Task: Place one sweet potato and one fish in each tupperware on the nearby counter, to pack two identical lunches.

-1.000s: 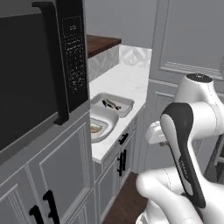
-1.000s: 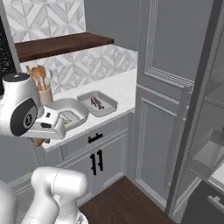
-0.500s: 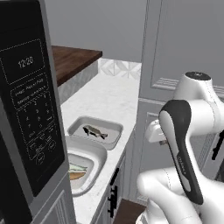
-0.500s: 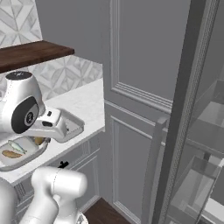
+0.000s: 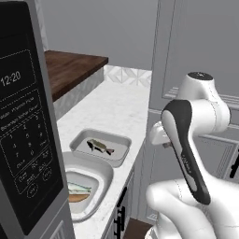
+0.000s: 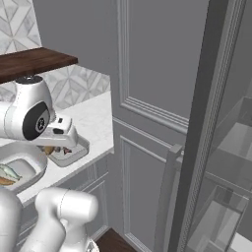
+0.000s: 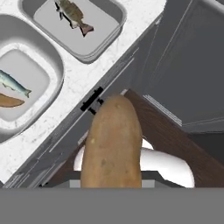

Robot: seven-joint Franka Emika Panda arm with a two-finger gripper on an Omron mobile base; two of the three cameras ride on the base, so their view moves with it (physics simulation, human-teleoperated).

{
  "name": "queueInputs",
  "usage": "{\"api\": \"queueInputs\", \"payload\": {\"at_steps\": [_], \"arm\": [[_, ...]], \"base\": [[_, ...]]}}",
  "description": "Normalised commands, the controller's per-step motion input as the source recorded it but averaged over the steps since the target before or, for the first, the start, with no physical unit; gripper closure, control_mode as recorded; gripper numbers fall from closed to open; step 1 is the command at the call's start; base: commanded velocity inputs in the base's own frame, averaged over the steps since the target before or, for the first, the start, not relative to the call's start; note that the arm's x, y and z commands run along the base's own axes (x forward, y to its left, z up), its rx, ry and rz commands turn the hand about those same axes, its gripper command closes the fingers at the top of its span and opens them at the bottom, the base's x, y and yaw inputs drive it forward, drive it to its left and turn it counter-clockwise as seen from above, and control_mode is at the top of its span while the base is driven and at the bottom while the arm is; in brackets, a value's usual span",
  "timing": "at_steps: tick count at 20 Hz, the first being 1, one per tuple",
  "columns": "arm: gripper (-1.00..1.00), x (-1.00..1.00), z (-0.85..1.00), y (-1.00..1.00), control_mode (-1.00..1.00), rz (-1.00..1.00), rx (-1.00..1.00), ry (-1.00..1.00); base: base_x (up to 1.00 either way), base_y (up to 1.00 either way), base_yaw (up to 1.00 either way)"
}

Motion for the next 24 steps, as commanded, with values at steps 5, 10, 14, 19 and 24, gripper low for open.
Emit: {"api": "queueInputs", "payload": {"at_steps": [5, 10, 14, 19, 24], "arm": [[1.00, 1.00, -0.29, 0.43, -1.00, 0.10, 0.00, 0.00], [1.00, 1.00, -0.69, 0.62, -1.00, 0.08, -0.02, 0.00], [1.00, 1.00, -0.70, 0.66, -1.00, 0.04, -0.06, 0.00], [1.00, 1.00, -0.44, 0.40, -1.00, 0.00, -0.06, 0.01], [1.00, 0.63, -0.04, 0.06, -1.00, 0.27, 0.00, 0.00]], "base": [[0.00, 0.00, 0.00], [0.00, 0.00, 0.00], [0.00, 0.00, 0.00], [0.00, 0.00, 0.00], [0.00, 0.00, 0.00]]}}
